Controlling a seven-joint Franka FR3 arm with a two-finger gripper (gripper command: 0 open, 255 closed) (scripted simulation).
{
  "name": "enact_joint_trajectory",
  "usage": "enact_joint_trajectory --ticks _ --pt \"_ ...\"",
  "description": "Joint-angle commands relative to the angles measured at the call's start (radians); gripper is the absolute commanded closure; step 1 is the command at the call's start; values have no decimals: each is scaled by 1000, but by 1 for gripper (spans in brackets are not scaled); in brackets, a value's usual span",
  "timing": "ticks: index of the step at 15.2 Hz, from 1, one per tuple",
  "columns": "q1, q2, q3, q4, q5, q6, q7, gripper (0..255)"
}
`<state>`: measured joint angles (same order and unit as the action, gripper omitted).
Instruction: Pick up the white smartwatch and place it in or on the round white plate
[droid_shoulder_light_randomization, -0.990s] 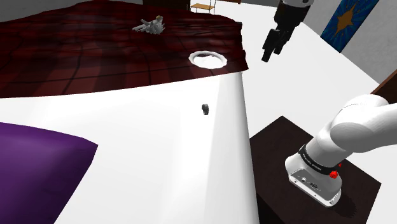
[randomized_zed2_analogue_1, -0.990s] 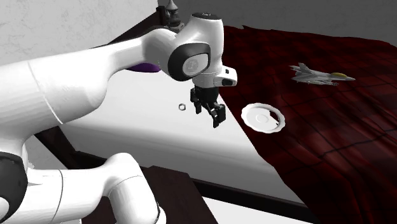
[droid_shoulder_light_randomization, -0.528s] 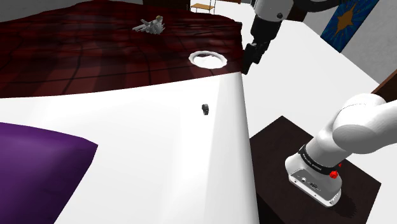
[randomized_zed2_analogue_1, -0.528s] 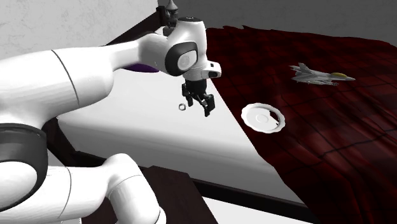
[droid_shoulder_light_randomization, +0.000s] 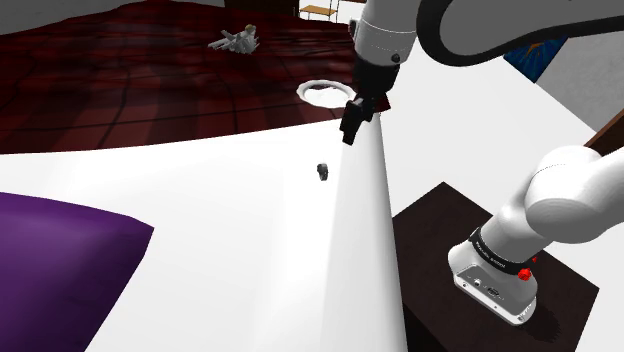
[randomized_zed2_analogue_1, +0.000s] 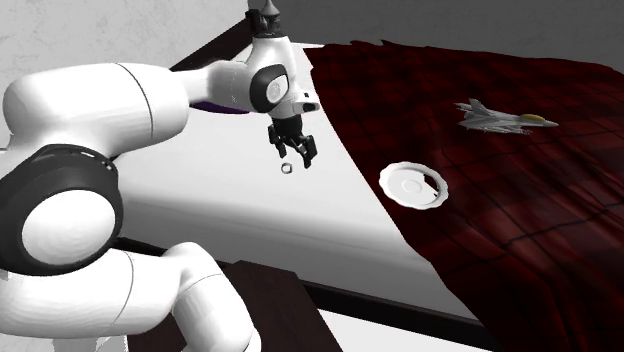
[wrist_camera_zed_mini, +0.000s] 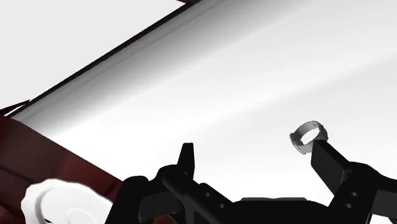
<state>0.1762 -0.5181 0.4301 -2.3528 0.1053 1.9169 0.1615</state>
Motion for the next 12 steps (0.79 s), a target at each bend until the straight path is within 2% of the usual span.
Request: enact_joint_trajectory --ticks 1,6,12 --pt "7 53 47 15 -11 42 29 0" --pt "17 172 153 70 -59 108 108 0" --pt "9 204 165 15 -73 192 120 0"
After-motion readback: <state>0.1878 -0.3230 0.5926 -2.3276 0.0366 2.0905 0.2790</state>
